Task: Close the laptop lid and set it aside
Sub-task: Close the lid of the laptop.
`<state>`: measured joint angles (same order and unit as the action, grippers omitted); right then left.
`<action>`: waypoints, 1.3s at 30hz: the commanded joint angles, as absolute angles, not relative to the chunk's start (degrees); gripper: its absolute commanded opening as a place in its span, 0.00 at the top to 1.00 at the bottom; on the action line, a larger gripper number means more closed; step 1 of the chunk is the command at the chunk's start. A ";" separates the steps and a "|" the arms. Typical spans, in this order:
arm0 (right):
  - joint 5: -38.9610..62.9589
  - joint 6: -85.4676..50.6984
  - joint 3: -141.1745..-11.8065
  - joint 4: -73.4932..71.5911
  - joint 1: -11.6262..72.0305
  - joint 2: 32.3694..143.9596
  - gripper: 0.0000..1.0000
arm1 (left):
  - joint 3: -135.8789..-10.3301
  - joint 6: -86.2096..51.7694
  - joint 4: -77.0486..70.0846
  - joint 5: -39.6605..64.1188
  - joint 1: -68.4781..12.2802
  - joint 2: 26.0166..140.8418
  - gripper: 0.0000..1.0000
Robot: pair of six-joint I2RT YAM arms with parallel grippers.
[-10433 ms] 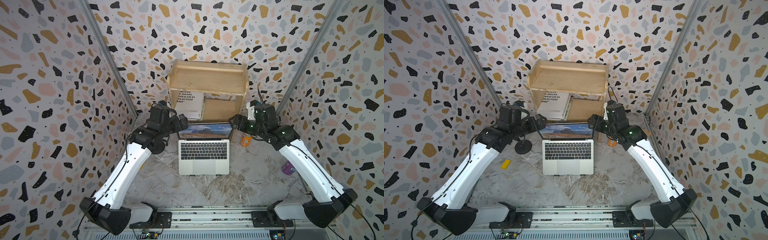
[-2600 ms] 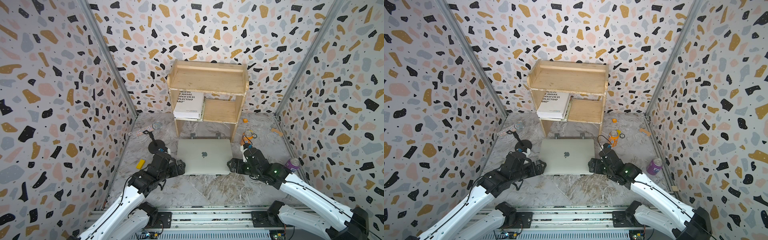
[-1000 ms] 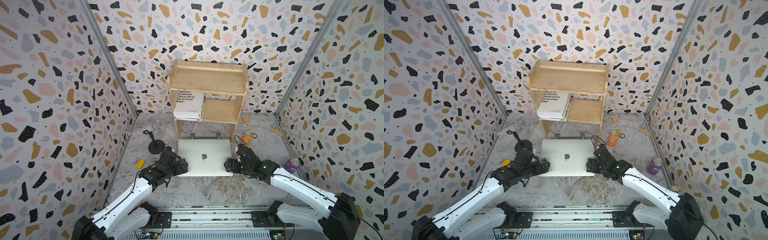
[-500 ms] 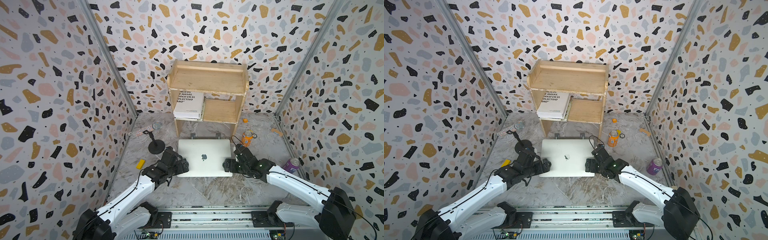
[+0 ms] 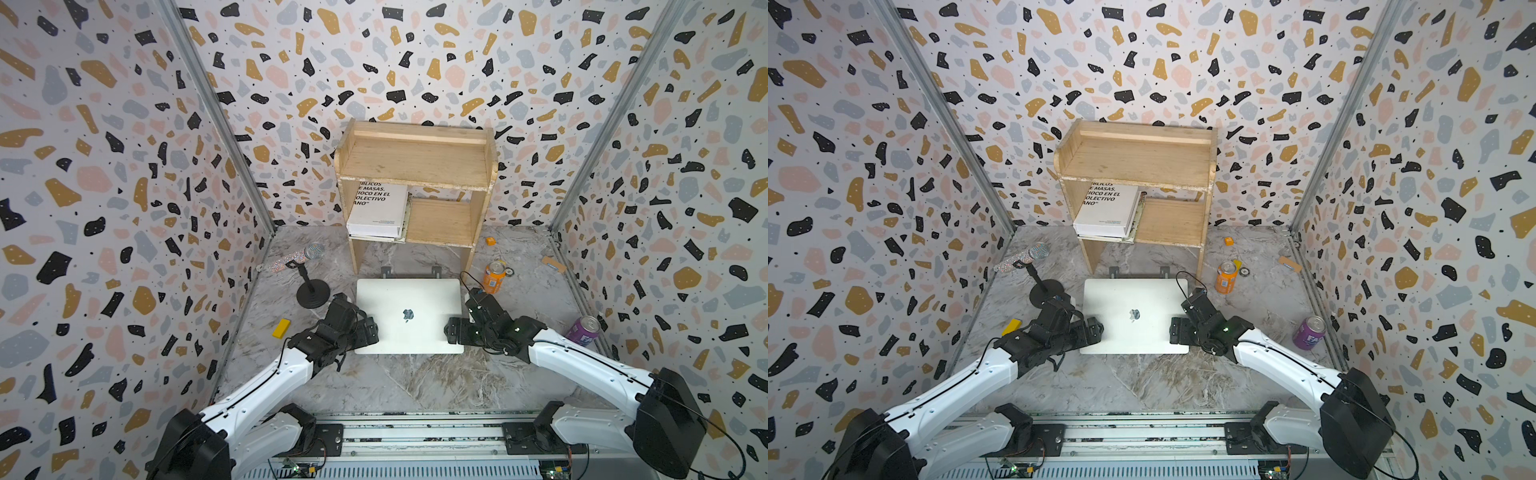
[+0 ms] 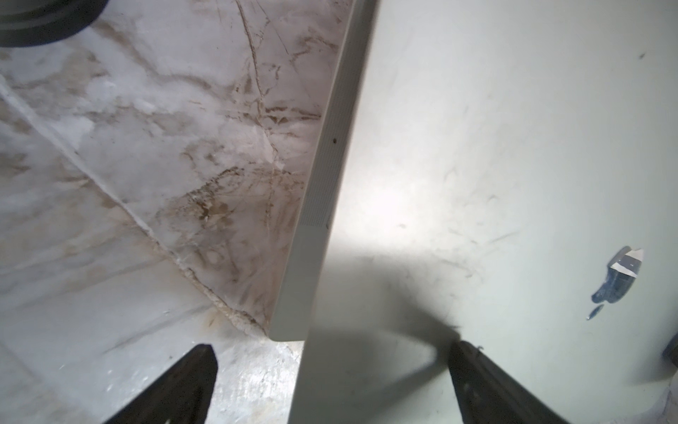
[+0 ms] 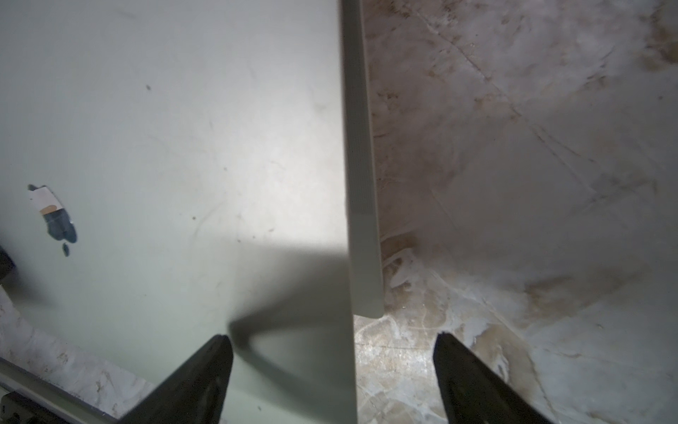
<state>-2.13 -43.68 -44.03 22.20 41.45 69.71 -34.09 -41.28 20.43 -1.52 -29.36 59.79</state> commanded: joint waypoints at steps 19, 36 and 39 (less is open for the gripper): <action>0.07 -42.08 -42.81 17.76 37.98 75.95 0.09 | -33.61 -40.43 16.92 -5.06 -28.93 66.78 0.00; 0.09 -41.70 -42.51 16.65 37.52 76.57 0.09 | -33.31 -39.48 16.11 -4.70 -28.31 65.45 0.00; 0.10 -40.70 -41.75 16.87 37.53 73.06 0.09 | -32.81 -38.24 16.72 -5.77 -28.30 60.26 0.00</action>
<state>0.67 -42.13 -42.39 16.62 37.76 77.17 -33.47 -40.07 16.69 -3.88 -28.67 64.49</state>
